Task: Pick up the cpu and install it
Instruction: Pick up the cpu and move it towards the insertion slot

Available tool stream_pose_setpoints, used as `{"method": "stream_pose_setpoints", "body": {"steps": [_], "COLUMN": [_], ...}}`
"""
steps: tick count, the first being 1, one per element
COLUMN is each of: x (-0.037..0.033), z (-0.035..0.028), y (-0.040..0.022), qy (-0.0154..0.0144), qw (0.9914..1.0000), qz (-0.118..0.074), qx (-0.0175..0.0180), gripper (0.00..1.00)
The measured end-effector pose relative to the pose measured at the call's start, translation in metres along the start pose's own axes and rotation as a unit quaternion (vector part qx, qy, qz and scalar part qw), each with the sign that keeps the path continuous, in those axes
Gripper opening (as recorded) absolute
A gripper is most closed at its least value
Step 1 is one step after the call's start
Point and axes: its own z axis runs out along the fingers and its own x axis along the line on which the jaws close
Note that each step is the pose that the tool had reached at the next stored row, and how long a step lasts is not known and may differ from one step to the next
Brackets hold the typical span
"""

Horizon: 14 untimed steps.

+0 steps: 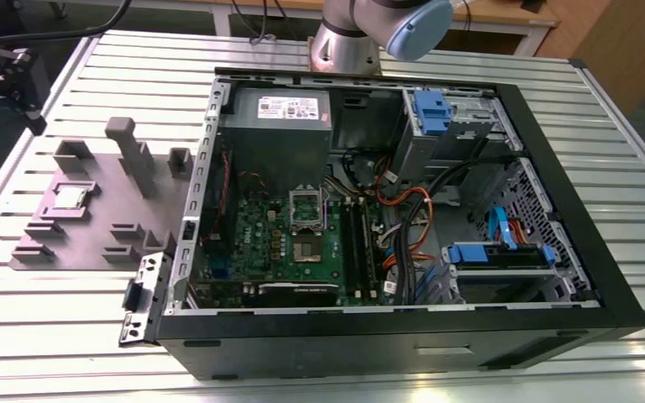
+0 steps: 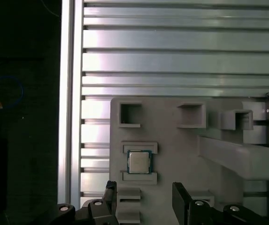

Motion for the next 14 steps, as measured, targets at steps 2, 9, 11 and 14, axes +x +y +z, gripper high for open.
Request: {"method": "stream_pose_setpoints", "body": {"steps": [2,9,11,14], "x": [0.0004,0.0008,0.0008,0.0008], "z": [0.0015,0.0090,0.0114,0.0132], "y": [0.0000,-0.0004,-0.0005,-0.0006], "qy": [0.0003,0.0011,0.0012,0.0012], "qw": [0.99999,0.99972,0.99968,0.99968], "qz": [-0.005,-0.024,-0.025,-0.025], "qx": [0.0000,-0.0003,-0.0003,-0.0003], "gripper": [0.59,0.59,0.59,0.59]}}
